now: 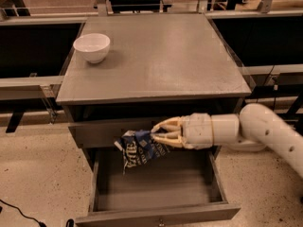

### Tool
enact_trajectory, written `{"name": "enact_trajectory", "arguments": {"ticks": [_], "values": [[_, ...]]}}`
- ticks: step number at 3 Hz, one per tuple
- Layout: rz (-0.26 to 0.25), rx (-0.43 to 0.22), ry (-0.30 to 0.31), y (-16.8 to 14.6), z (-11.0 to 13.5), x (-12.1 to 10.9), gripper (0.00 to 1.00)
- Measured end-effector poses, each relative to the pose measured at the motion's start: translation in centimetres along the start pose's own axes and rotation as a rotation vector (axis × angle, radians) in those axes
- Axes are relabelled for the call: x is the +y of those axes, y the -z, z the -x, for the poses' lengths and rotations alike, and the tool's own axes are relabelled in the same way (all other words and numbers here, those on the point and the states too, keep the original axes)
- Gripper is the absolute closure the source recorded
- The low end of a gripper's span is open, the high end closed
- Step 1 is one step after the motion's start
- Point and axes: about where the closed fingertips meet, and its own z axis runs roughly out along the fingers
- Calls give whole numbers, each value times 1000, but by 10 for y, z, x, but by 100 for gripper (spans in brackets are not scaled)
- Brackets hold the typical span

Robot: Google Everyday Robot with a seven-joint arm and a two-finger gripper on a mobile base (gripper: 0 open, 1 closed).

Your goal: Pick blue chip bag from middle drawer and place on counter

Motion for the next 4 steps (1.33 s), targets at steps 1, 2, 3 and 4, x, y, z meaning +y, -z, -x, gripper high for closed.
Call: {"name": "enact_trajectory", "arguments": {"ticks": [1,2,3,4], "values": [[-23,32,56,23,59,-37,100],[-44,15,103,39,112,-70,100],[-142,-11,69,72,139,-120,100],[-282,-41,6,106,153,-178,100]]}}
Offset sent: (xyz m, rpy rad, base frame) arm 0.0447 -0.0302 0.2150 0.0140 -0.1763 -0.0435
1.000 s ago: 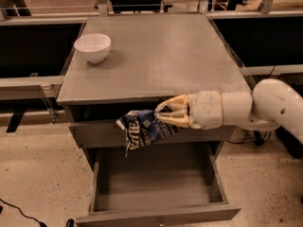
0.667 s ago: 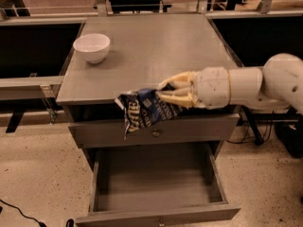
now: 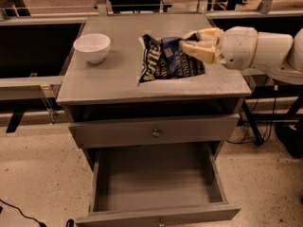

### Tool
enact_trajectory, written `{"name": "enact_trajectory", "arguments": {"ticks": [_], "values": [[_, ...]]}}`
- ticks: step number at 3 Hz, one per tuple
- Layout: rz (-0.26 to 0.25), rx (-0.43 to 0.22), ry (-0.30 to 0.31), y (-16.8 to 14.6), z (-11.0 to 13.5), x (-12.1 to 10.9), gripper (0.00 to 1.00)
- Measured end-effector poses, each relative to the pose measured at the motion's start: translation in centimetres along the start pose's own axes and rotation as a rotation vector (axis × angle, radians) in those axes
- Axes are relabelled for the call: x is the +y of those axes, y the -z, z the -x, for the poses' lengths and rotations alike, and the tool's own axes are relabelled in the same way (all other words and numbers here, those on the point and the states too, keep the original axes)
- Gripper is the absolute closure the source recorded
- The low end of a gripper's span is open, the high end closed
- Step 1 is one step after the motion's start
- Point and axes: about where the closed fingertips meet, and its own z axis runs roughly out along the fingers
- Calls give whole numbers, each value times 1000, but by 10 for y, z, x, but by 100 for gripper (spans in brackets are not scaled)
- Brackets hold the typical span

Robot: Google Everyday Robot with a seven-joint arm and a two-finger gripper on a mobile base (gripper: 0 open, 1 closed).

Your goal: Pick blue chip bag from middle drawer and place on counter

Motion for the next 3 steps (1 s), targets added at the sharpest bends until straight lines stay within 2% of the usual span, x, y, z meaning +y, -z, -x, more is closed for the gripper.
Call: {"name": "enact_trajectory", "arguments": {"ticks": [1,2,3], "values": [[-194,16,-45,6,-2,-50,90],[-292,160,-94,-9,-27,-52,68],[-366,170,-118,-7,-33,-64,45]]}}
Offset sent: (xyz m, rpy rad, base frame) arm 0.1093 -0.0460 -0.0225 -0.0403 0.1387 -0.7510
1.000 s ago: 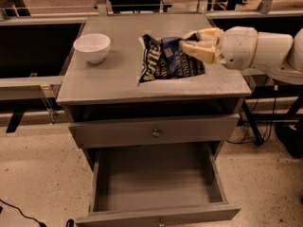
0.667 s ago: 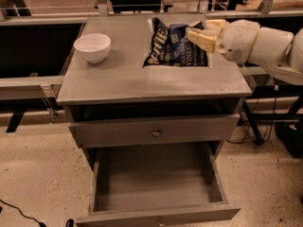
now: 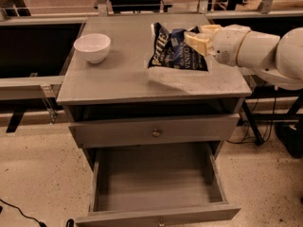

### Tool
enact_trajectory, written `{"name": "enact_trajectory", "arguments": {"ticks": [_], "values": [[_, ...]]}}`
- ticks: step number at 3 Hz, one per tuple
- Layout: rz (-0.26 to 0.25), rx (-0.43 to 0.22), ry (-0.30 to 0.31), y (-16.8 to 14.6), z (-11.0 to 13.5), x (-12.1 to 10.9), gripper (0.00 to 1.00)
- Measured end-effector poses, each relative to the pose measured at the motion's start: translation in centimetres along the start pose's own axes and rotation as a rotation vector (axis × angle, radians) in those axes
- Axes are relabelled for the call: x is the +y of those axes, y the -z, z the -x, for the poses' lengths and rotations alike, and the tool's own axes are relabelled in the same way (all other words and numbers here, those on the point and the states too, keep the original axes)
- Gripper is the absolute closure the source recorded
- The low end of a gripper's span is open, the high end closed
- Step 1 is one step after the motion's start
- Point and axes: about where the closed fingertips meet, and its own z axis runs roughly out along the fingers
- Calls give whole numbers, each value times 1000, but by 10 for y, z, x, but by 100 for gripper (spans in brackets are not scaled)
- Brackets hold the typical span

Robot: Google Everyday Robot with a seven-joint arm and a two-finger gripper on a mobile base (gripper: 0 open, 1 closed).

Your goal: Pick blue chip bag from middle drawer and place on counter

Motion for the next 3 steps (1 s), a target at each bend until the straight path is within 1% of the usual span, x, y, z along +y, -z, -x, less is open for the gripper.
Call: {"name": "enact_trajectory", "arguments": {"ticks": [1,2,3], "values": [[-1,-2,3,0,1,-1,21],[-1,-2,3,0,1,-1,1],[12,87,163,14,8,-8,0]]}}
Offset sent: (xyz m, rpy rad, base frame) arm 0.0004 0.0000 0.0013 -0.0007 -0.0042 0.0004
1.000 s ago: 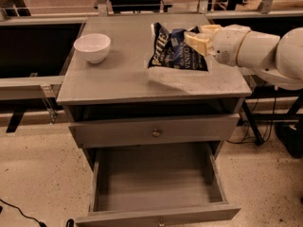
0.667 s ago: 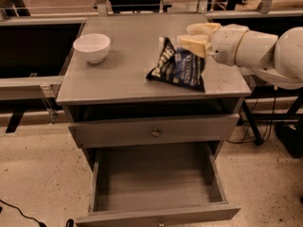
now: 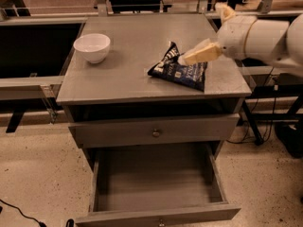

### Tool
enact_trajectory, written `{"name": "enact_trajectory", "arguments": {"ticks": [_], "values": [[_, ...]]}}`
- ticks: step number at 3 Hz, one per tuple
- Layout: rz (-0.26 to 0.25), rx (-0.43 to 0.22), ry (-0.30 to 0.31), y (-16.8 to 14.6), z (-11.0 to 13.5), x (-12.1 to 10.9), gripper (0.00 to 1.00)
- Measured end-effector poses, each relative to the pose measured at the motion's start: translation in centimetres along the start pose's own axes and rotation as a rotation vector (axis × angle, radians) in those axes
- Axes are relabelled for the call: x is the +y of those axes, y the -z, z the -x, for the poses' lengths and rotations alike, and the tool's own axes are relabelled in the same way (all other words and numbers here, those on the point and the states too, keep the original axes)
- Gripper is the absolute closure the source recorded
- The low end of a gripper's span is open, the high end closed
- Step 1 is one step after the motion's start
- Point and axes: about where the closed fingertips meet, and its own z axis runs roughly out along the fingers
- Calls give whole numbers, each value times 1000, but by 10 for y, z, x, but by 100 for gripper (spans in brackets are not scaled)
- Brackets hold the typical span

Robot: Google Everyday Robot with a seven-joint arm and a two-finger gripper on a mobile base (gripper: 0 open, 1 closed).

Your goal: Pick blue chip bag from middle drawer and place on counter

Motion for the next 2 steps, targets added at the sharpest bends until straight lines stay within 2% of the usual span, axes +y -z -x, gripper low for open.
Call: {"name": "enact_trajectory", "arguments": {"ticks": [1,2], "values": [[15,138,226,52,14,-17,0],[42,146,231,53,13,-11,0]]}}
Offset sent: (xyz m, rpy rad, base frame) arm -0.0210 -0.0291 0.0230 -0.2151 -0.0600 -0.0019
